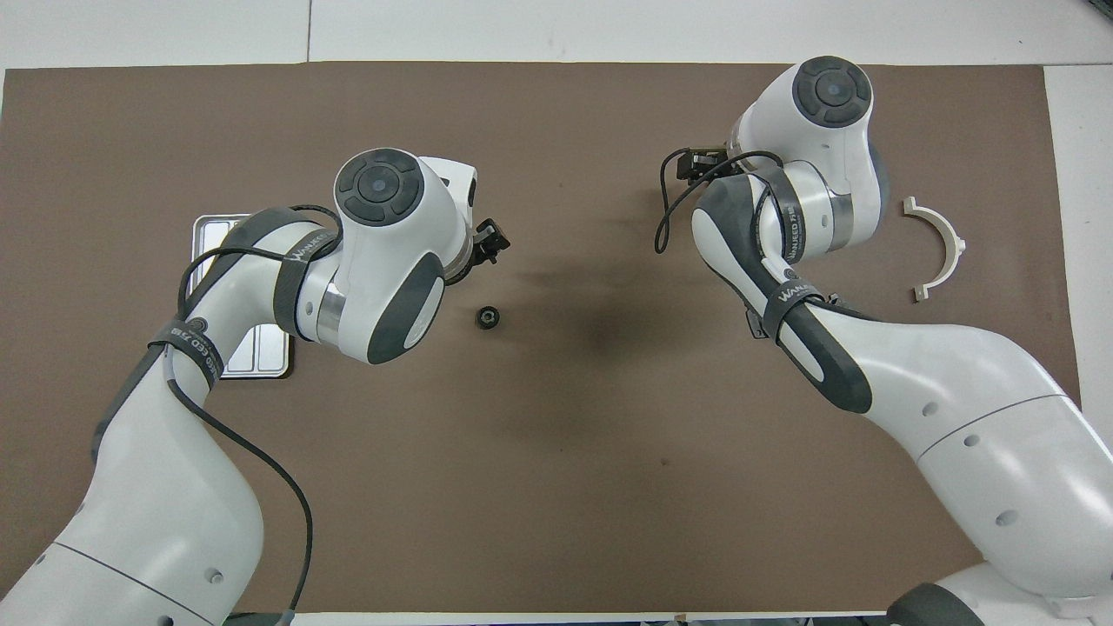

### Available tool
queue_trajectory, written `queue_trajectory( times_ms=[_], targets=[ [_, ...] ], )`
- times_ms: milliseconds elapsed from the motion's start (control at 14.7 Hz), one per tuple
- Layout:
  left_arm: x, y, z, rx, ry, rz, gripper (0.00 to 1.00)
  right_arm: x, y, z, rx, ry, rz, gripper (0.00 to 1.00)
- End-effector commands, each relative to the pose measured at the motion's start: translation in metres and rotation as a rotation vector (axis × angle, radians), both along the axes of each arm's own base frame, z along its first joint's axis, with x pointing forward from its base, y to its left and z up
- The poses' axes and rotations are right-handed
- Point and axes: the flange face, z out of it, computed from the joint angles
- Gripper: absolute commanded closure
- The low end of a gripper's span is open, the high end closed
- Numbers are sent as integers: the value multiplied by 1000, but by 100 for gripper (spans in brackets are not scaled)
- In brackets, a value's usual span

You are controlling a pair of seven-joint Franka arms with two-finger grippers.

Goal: Pick bearing gear from pile to tray

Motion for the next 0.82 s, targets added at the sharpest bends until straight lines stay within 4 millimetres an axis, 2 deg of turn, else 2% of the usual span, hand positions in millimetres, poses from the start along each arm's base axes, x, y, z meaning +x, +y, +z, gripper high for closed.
queue_trajectory(
  times_ms=[0, 272, 477, 545, 613, 749],
  targets=[
    [-13, 2, -3, 13, -21, 11, 23, -1, -4, -7, -9, -16, -5, 11],
    [-22, -1, -6, 17, -13, 1, 35, -2, -5, -11, -5, -22, -6, 17],
    [-23, 0, -8, 19, -11, 1, 37, -2, -5, -12, -6, -20, -5, 29],
    [-24, 0, -8, 20, -11, -1, 37, -2, -5, -12, -6, -19, -6, 36],
    [-26, 0, -10, 21, -9, -3, 37, -2, -5, -12, -6, -19, -5, 48],
    [-29, -2, -12, 20, -8, -6, 38, -2, -5, -12, -6, -19, -5, 63]
  ],
)
